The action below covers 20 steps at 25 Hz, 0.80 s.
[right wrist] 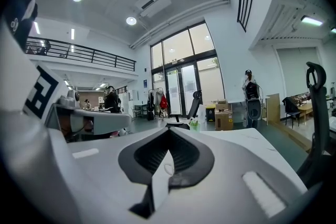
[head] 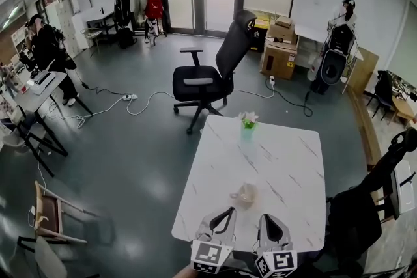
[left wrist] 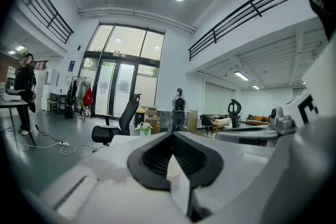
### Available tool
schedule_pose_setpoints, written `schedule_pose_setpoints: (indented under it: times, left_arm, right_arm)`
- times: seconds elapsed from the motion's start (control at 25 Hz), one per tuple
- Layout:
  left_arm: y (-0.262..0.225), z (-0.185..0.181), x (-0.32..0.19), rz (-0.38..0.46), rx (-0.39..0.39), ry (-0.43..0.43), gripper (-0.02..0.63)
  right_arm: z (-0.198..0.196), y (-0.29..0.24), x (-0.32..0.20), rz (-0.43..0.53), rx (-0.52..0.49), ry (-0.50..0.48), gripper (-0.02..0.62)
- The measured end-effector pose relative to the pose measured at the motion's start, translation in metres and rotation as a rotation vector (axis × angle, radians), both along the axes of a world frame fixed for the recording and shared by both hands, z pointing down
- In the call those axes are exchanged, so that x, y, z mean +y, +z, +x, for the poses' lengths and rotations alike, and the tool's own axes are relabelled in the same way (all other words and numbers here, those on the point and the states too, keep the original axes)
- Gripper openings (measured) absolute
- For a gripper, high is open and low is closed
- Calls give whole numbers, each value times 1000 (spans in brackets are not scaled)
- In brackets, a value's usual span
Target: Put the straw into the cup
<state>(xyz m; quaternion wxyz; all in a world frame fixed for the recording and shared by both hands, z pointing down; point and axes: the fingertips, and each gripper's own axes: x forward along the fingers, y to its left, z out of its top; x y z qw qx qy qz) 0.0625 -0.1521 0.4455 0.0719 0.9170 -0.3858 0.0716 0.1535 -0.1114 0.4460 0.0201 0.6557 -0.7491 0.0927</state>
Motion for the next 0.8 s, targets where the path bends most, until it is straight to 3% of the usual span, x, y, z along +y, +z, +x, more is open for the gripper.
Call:
schedule_pose_setpoints:
  times: [0.8]
  left_arm:
    - [7, -1, 12, -7, -7, -44, 2]
  right_arm:
    - [-4, -2, 8, -12, -1, -59, -2]
